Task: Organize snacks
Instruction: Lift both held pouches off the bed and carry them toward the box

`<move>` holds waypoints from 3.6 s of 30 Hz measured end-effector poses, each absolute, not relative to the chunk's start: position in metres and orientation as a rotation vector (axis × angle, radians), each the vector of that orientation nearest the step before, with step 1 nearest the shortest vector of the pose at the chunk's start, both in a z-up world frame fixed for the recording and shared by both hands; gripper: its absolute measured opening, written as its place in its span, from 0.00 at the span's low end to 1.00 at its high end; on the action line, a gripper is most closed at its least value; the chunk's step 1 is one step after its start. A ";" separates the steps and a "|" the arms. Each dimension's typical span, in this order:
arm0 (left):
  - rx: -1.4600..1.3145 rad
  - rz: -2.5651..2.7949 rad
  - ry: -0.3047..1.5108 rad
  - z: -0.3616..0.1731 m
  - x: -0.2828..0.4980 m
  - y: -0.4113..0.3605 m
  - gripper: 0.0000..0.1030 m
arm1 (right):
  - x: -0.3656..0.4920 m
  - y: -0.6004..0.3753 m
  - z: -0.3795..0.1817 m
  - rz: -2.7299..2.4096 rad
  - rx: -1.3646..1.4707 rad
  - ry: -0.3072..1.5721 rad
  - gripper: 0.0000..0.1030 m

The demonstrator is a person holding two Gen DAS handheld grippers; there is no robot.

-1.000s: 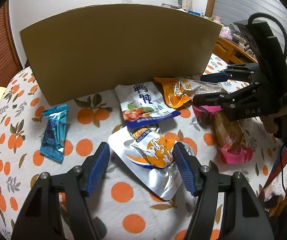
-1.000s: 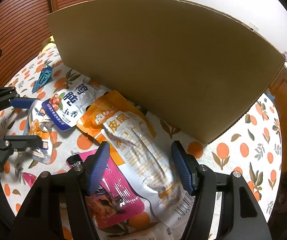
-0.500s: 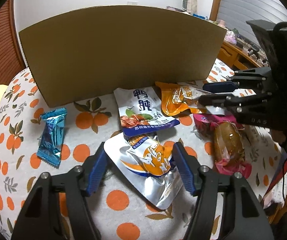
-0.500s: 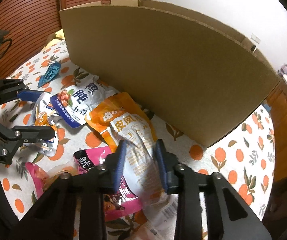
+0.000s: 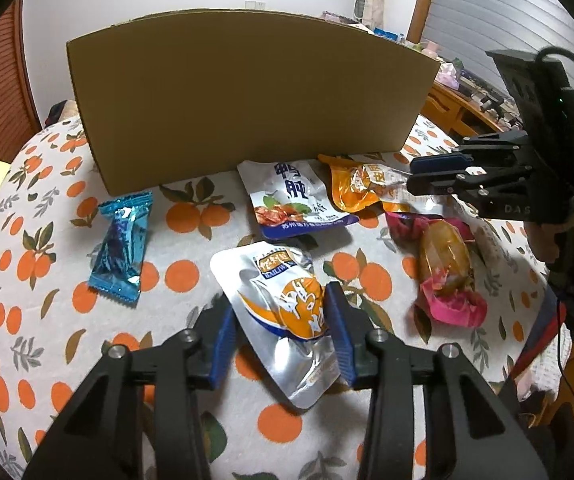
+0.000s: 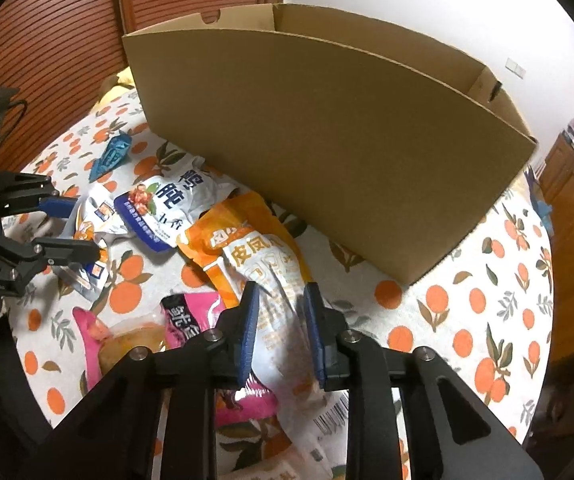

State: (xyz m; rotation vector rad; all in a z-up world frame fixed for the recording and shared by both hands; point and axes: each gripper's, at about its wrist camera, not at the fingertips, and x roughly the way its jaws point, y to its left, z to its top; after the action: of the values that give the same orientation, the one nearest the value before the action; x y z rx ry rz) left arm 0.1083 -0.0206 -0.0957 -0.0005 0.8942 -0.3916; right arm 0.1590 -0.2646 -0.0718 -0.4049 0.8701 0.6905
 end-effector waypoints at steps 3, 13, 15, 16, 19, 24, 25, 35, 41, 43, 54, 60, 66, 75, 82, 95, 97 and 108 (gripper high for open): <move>-0.010 -0.393 0.898 -0.095 0.108 -0.017 0.42 | 0.154 -0.272 -0.071 0.689 -0.409 0.869 0.37; -0.002 -0.395 0.892 -0.095 0.110 -0.019 0.42 | 0.144 -0.286 -0.075 0.666 -0.480 0.887 0.49; -0.002 -0.395 0.892 -0.095 0.110 -0.019 0.42 | 0.145 -0.285 -0.078 0.654 -0.503 0.885 0.53; -0.002 -0.395 0.892 -0.095 0.111 -0.019 0.42 | 0.146 -0.284 -0.079 0.653 -0.504 0.884 0.56; 0.001 -0.394 0.892 -0.095 0.112 -0.019 0.42 | 0.151 -0.281 -0.082 0.655 -0.510 0.883 0.63; 0.000 -0.398 0.889 -0.095 0.111 -0.019 0.42 | 0.162 -0.271 -0.089 0.673 -0.513 0.916 0.72; 0.001 -0.398 0.889 -0.096 0.111 -0.019 0.42 | 0.164 -0.270 -0.089 0.678 -0.506 0.922 0.73; -0.003 -0.396 0.882 -0.095 0.112 -0.021 0.39 | 0.176 -0.261 -0.089 0.766 -0.477 1.000 0.57; -0.028 -0.402 0.879 -0.095 0.114 -0.020 0.35 | 0.171 -0.251 -0.086 0.762 -0.502 1.003 0.38; -0.033 -0.403 0.876 -0.096 0.114 -0.020 0.34 | 0.168 -0.249 -0.085 0.740 -0.517 0.987 0.31; -0.045 -0.412 0.873 -0.096 0.114 -0.018 0.34 | 0.168 -0.232 -0.084 0.716 -0.547 0.946 0.38; -0.045 -0.415 0.873 -0.096 0.115 -0.018 0.35 | 0.177 -0.209 -0.088 0.719 -0.557 0.950 0.50; -0.045 -0.416 0.873 -0.096 0.114 -0.018 0.35 | 0.184 -0.196 -0.090 0.738 -0.562 0.950 0.61; -0.048 -0.418 0.872 -0.097 0.115 -0.017 0.35 | 0.169 -0.171 -0.091 0.796 -0.620 0.925 0.63; -0.048 -0.418 0.872 -0.097 0.115 -0.017 0.35 | 0.184 -0.157 -0.095 0.803 -0.573 0.934 0.63; -0.082 -0.417 0.851 -0.093 0.105 -0.010 0.28 | 0.173 -0.162 -0.093 0.789 -0.577 0.923 0.44; -0.090 -0.417 0.851 -0.093 0.105 -0.009 0.28 | 0.166 -0.160 -0.093 0.770 -0.600 0.900 0.44; -0.092 -0.426 0.813 -0.087 0.094 -0.007 0.20 | 0.142 -0.176 -0.053 0.751 -0.543 0.748 0.44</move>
State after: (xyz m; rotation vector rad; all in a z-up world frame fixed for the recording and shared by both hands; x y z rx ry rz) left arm 0.0936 -0.0067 -0.0865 -0.0924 0.8125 -0.4260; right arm 0.1421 -0.1764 -0.0535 -0.5432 0.7479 0.7510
